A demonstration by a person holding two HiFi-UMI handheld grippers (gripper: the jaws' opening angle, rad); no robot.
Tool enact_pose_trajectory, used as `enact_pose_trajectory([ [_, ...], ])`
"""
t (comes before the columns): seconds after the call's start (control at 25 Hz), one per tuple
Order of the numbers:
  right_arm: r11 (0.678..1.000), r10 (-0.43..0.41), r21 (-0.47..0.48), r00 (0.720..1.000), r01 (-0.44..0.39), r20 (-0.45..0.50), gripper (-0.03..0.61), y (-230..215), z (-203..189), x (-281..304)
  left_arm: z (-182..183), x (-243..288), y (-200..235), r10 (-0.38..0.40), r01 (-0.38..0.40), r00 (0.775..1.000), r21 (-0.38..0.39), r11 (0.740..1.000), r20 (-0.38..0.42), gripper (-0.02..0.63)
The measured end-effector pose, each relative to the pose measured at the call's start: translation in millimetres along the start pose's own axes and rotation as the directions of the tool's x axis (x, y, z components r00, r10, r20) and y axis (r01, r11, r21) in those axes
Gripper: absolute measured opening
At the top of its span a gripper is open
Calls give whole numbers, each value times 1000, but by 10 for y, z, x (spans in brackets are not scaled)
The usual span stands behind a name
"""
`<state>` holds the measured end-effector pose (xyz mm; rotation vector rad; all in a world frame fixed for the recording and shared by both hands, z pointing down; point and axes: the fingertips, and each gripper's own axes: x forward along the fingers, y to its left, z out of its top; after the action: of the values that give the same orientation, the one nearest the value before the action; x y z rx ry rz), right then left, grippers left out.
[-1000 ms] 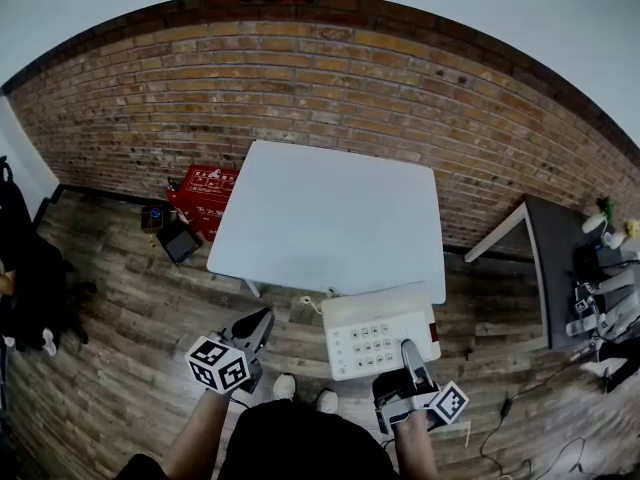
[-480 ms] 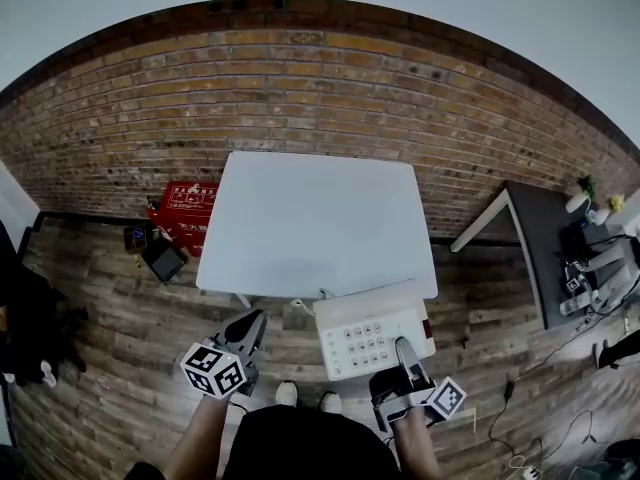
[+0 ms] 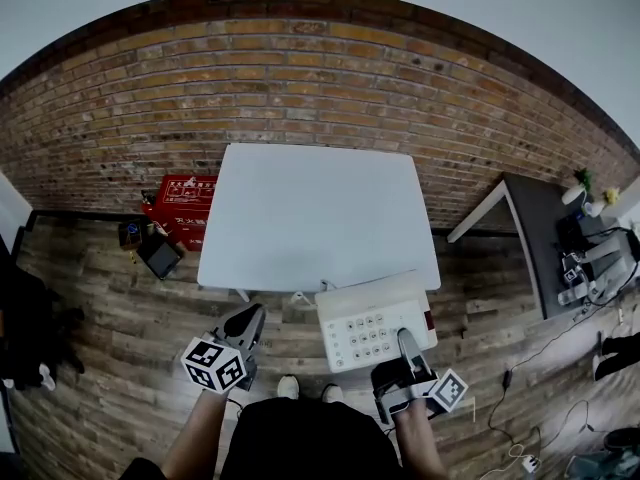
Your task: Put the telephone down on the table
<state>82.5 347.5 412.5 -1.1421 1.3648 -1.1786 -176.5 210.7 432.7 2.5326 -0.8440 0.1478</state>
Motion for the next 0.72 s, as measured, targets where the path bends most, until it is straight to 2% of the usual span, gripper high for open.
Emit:
enact_pose_trajectory([
  [0.32, 1000, 2, -2, 999, -2, 34, 236, -15, -53, 12, 41, -11, 126, -21, 21, 1000, 15, 1000, -5, 12],
  [0.52, 1000, -3, -8, 998, 4, 56, 235, 14, -30, 41, 96, -17, 193, -32, 32, 999, -11, 999, 19, 12],
  [0.72, 1000, -1, -18, 997, 3, 73, 235, 37, -3, 58, 31, -63, 259, -38, 38, 999, -8, 999, 4, 12],
])
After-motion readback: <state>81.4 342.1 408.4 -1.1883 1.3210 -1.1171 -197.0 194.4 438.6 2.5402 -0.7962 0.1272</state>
